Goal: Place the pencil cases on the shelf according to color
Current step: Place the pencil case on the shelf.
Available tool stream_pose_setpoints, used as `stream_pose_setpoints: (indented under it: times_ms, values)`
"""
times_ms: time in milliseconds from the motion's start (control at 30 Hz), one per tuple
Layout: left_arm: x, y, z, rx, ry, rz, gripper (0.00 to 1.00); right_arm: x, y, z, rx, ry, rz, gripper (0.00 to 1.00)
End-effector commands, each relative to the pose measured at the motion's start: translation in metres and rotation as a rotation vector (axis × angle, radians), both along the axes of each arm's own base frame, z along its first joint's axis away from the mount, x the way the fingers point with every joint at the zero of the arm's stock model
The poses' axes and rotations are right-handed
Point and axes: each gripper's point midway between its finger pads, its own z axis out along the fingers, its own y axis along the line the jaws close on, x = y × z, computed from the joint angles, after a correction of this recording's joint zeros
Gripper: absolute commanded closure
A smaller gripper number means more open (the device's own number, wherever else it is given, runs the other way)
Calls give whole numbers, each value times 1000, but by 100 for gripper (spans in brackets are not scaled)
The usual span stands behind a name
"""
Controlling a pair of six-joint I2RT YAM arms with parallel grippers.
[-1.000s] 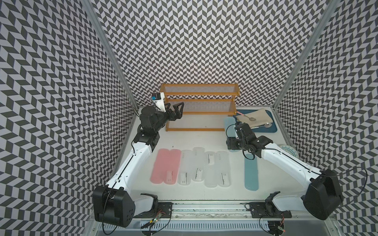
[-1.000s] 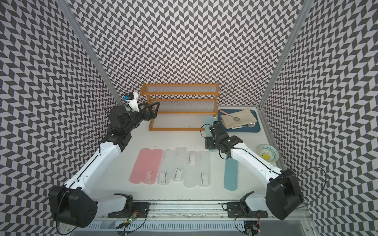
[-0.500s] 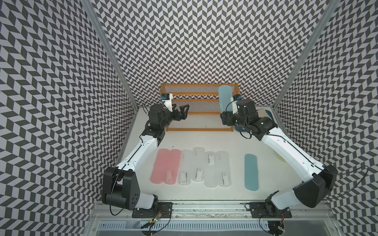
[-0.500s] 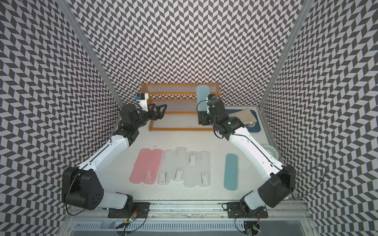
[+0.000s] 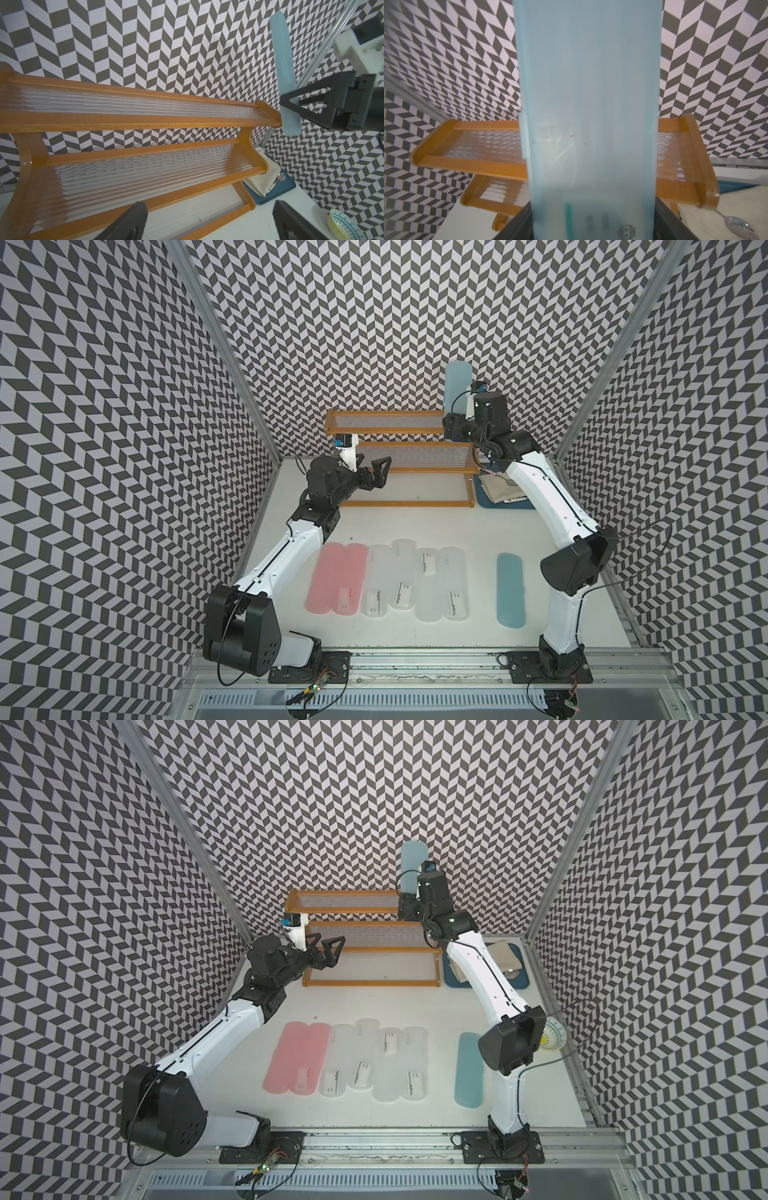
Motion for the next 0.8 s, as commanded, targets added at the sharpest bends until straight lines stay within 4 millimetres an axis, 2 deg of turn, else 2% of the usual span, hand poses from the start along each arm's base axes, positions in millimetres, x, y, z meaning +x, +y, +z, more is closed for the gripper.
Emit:
stream_pose_setpoints:
  times_ms: [0, 167, 367, 767]
  values:
    - [-2, -6, 0, 23, -15, -9, 0, 20, -13, 13, -7, -56, -48, 27]
    - [-3, -4, 2, 25, -18, -1, 0, 33, -27, 7, -32, -67, -97, 24]
    - [-4, -6, 2, 25, -21, -6, 0, 42, -31, -11, -27, -28, -81, 23]
    - [0, -5, -4, 38, -8, 10, 0, 44, -44, -28, -46, 22, -77, 15]
